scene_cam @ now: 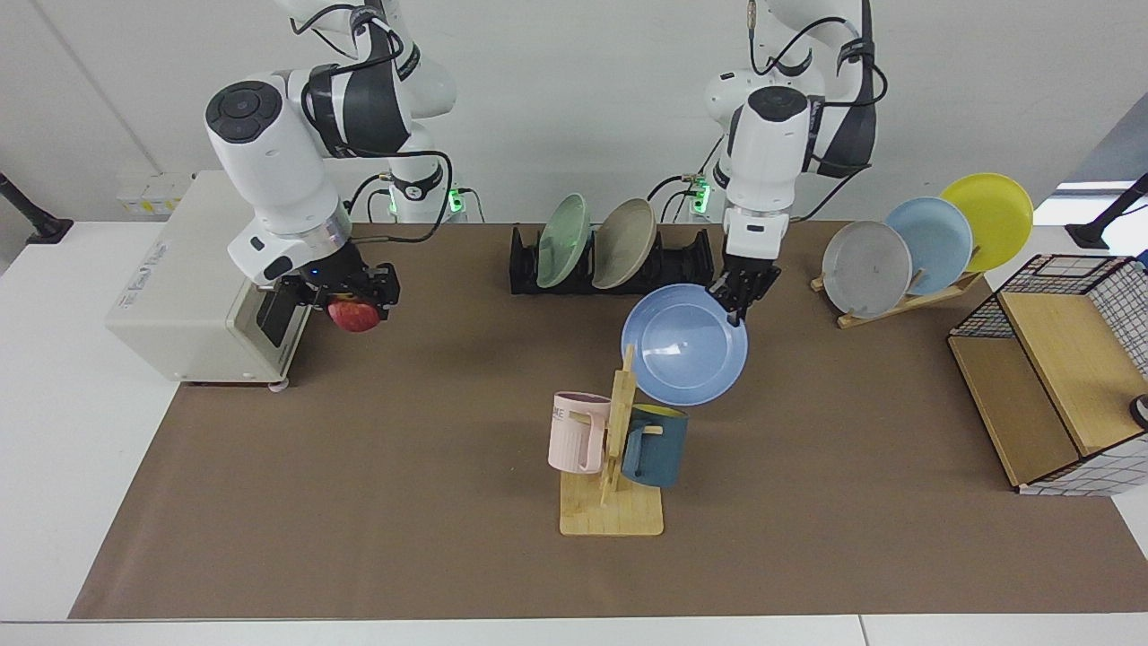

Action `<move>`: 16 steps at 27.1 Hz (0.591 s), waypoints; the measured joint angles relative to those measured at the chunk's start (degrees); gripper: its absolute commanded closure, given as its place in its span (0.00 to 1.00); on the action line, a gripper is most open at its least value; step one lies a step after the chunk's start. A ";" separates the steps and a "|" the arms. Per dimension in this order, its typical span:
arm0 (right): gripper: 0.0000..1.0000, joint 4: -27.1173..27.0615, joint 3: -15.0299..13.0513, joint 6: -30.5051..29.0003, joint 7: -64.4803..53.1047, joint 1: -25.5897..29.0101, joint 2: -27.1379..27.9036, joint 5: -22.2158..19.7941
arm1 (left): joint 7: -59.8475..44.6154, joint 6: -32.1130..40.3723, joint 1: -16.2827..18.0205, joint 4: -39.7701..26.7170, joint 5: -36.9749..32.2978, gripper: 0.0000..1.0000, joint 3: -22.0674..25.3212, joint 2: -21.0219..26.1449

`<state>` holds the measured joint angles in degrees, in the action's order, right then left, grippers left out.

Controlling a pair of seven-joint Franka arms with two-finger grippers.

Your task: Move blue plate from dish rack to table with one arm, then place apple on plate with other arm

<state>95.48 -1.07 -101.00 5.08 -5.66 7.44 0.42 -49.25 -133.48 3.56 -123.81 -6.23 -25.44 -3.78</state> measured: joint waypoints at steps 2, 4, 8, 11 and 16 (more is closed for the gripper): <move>1.00 0.05 0.00 -0.09 0.00 0.00 0.00 0.00 | -0.11 -4.21 -1.49 -2.33 0.04 1.00 -0.14 1.16; 1.00 0.15 0.00 -0.10 0.00 0.00 0.00 0.00 | -0.12 -7.43 -2.43 -4.30 0.04 1.00 -0.21 2.16; 1.00 0.68 0.06 -0.10 0.01 -0.22 -0.01 0.02 | -0.09 -12.19 -3.46 -6.77 0.04 1.00 -0.25 3.29; 1.00 1.30 0.09 -0.11 0.44 -0.90 -0.04 0.04 | -0.08 -16.24 -3.75 -8.56 0.04 1.00 -0.28 3.54; 1.00 2.05 0.22 -0.33 3.89 -2.87 -0.11 0.04 | 0.20 -20.33 -4.58 -11.06 0.04 1.00 -0.33 4.40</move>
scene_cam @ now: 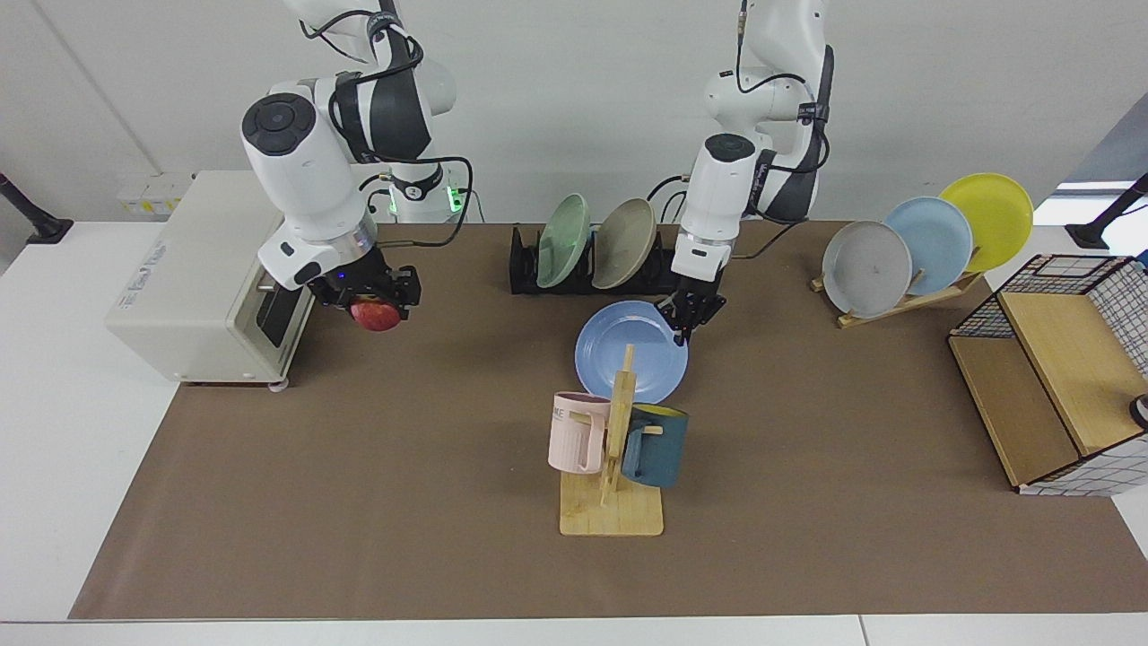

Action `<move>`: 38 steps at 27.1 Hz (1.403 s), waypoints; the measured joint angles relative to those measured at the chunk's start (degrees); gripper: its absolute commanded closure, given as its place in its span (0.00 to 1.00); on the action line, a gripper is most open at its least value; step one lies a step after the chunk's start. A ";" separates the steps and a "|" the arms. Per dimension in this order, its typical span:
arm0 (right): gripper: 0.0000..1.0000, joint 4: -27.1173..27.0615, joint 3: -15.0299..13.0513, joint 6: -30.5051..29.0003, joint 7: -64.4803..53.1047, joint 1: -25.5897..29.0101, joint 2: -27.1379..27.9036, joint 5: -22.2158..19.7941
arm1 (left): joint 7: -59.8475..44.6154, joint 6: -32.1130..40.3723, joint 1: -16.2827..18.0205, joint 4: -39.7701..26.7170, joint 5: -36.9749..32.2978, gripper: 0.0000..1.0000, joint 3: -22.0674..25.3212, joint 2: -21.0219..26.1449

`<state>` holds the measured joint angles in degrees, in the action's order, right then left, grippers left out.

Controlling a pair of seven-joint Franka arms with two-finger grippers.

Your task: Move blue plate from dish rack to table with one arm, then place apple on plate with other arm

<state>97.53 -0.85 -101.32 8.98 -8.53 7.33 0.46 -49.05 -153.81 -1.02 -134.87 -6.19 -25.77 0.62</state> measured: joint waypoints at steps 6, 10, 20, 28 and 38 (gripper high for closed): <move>1.00 0.68 0.10 -1.13 3.81 -2.29 -0.05 0.00 | 0.01 -3.13 -1.48 -0.94 0.00 1.00 -0.20 1.98; 1.00 1.45 0.19 -1.41 5.09 -3.05 -0.12 0.03 | 0.27 -3.91 -1.64 -1.19 0.00 1.00 -0.34 2.62; 1.00 5.49 0.47 -5.93 7.41 -4.13 -1.13 0.08 | 0.74 -4.27 -1.92 -2.13 0.00 0.89 -1.26 2.98; 1.00 6.53 0.55 -6.18 7.43 -4.52 -1.98 0.08 | 1.52 -4.39 -2.22 -2.14 0.00 0.51 -1.26 3.78; 1.00 7.16 0.56 -6.28 8.11 -4.82 -2.44 0.09 | 1.58 -4.08 -2.36 -1.81 0.00 0.12 -1.14 4.26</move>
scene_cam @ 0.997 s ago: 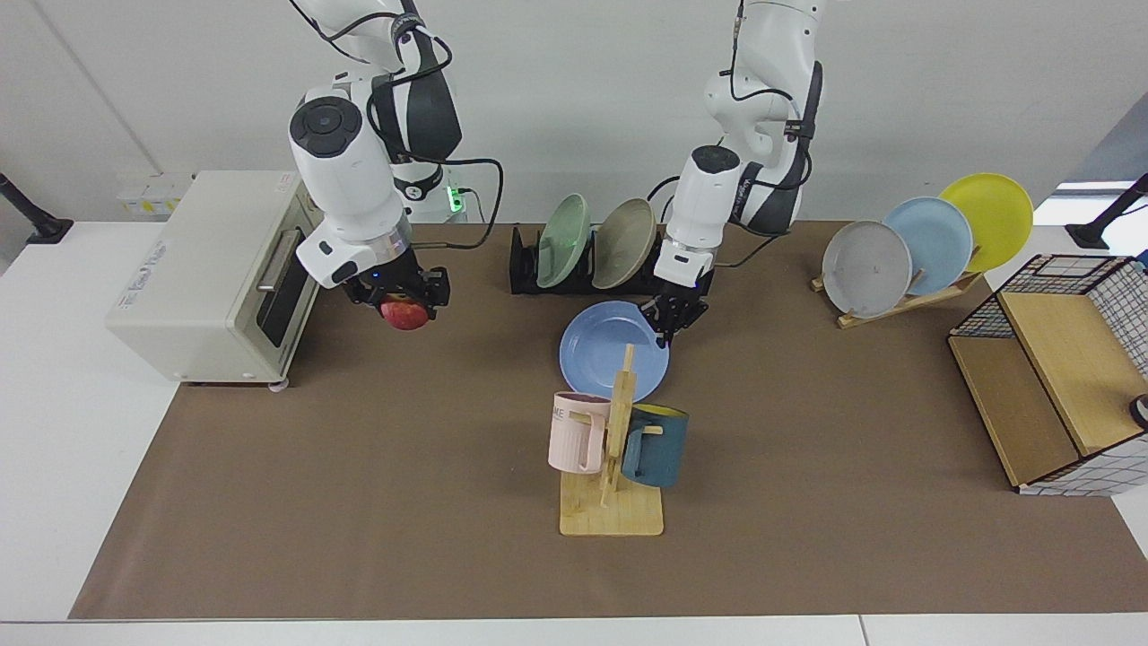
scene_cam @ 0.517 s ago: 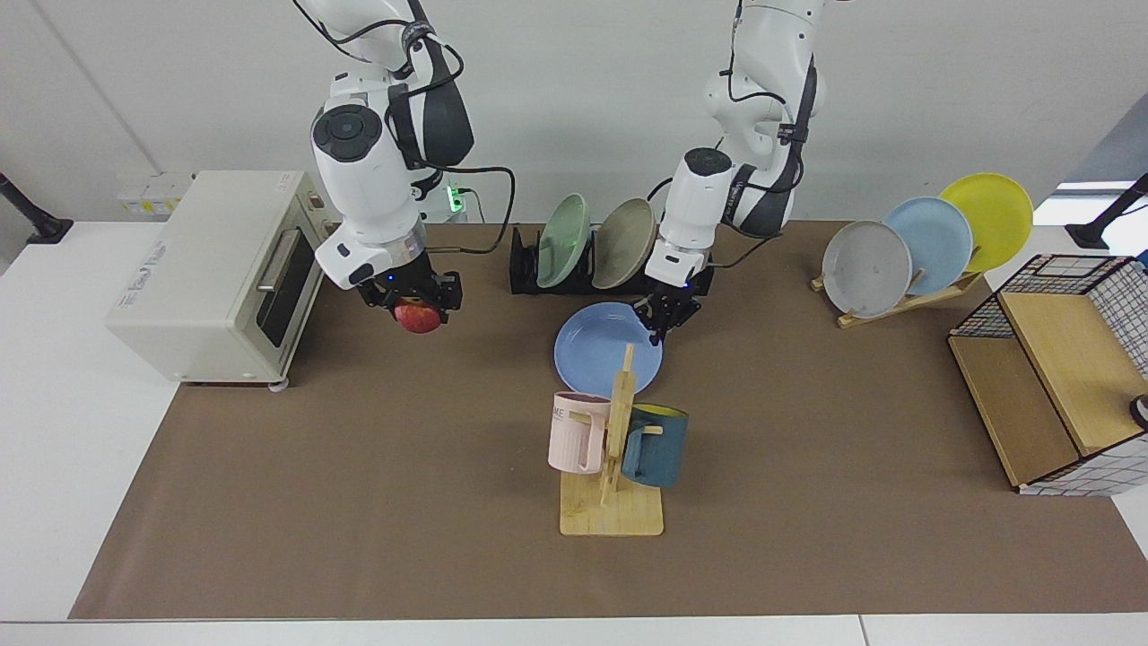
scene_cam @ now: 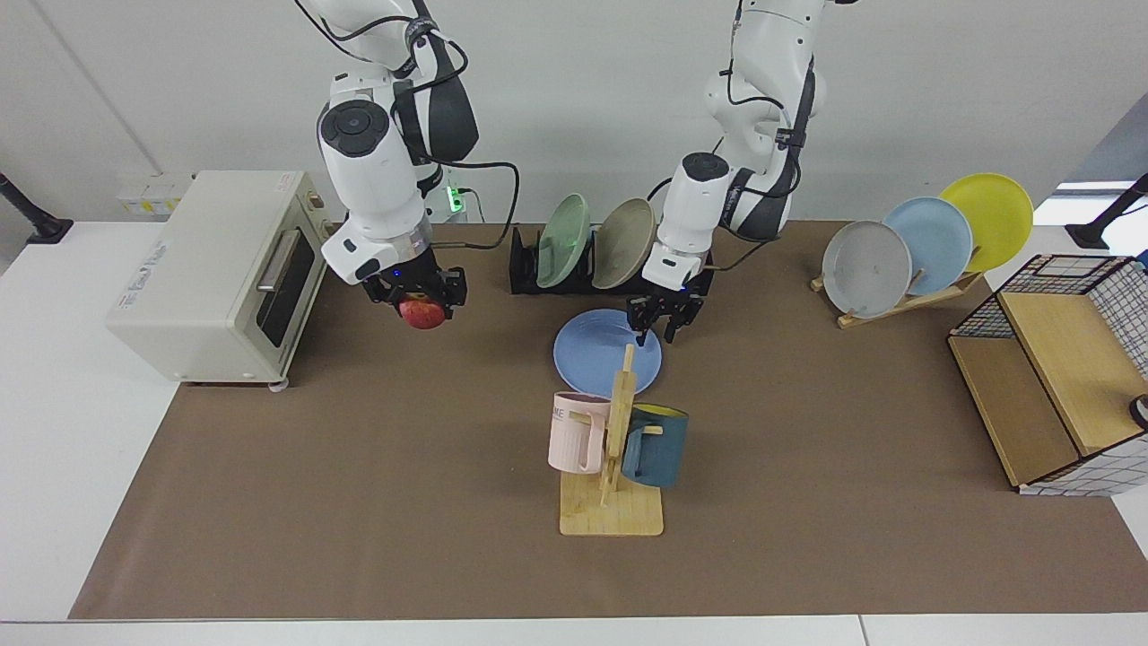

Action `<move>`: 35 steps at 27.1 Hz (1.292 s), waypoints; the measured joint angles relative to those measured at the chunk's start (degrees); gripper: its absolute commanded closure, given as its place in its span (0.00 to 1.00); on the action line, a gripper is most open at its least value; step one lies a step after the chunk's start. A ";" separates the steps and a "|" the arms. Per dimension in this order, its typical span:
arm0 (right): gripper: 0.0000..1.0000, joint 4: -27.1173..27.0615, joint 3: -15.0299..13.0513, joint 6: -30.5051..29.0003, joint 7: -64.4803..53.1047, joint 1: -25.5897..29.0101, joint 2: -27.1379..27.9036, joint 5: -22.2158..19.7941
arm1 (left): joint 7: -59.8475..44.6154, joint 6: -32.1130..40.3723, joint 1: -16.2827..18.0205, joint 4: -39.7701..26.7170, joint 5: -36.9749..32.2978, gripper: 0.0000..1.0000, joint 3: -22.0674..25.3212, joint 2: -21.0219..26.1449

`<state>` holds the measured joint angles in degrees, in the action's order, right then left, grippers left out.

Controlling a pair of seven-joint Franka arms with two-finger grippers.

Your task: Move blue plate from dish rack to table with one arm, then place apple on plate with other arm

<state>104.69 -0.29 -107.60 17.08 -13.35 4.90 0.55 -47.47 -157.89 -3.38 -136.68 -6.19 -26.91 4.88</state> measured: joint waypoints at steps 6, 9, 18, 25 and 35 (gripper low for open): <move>1.00 0.17 0.00 -0.18 0.29 -0.01 -0.03 0.00 | 2.48 10.33 0.41 4.99 0.00 0.04 1.25 -0.05; 1.00 0.20 0.01 -0.62 0.48 -0.03 -0.03 0.09 | 4.72 17.65 1.81 9.00 0.00 0.03 1.64 -0.44; 1.00 0.02 0.18 -4.02 7.69 -4.32 -0.06 0.38 | 17.37 39.96 6.05 19.92 0.13 0.01 6.52 -4.90; 1.00 -1.00 0.37 -4.04 17.16 -12.01 0.21 0.28 | 31.18 56.37 6.19 31.12 1.31 0.01 15.77 -7.45; 1.00 -1.02 0.44 -8.65 29.59 -22.84 5.14 -1.34 | 45.08 64.60 6.26 34.02 4.67 0.00 24.70 -12.21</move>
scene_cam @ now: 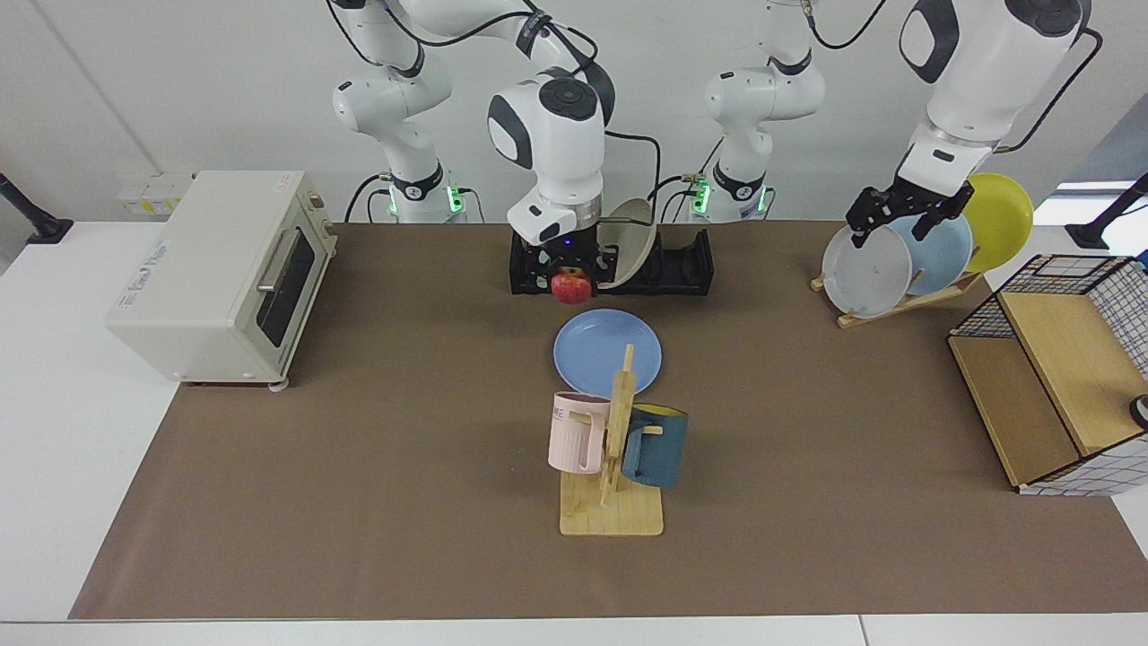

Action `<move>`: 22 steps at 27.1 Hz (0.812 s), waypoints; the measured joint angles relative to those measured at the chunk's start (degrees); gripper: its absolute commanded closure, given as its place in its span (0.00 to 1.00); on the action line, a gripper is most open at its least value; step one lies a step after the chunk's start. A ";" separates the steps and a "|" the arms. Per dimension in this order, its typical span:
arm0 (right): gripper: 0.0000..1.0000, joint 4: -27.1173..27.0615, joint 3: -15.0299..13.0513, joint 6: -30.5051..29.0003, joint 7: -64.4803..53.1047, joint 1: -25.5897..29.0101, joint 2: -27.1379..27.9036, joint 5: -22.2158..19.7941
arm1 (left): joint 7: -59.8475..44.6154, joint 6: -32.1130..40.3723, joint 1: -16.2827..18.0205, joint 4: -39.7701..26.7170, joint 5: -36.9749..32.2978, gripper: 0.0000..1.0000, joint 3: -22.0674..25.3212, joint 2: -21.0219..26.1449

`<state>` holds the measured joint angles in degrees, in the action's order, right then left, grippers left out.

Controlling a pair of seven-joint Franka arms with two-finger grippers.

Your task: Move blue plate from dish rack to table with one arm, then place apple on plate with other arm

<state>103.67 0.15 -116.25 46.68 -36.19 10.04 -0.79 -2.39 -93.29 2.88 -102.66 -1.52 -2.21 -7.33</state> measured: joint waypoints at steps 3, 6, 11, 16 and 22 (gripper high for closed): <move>1.00 0.06 -0.07 -1.74 1.48 -1.56 2.42 -0.13 | 0.74 0.22 -0.02 0.00 1.79 0.00 0.27 -0.69; 1.00 0.14 -0.09 -4.55 3.14 -2.63 5.46 -0.84 | 0.80 0.23 -0.22 -0.01 2.32 0.00 -0.13 -0.75; 1.00 0.16 -0.19 -8.55 3.84 -2.97 10.01 -1.02 | 0.82 0.23 -0.49 -0.02 2.36 0.00 -1.00 -0.73; 1.00 0.14 -0.59 -10.05 3.87 -2.75 11.83 -0.32 | 0.82 0.45 -0.59 -0.02 2.38 0.00 -2.05 -0.76; 0.00 0.20 -0.53 -10.58 3.91 -2.75 12.78 2.34 | 0.82 0.81 -0.78 -0.02 2.38 0.00 -2.42 -0.80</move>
<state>103.87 -0.37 -126.83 50.59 -38.94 22.82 1.55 -1.57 -92.47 2.10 -102.68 0.86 -4.63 -8.13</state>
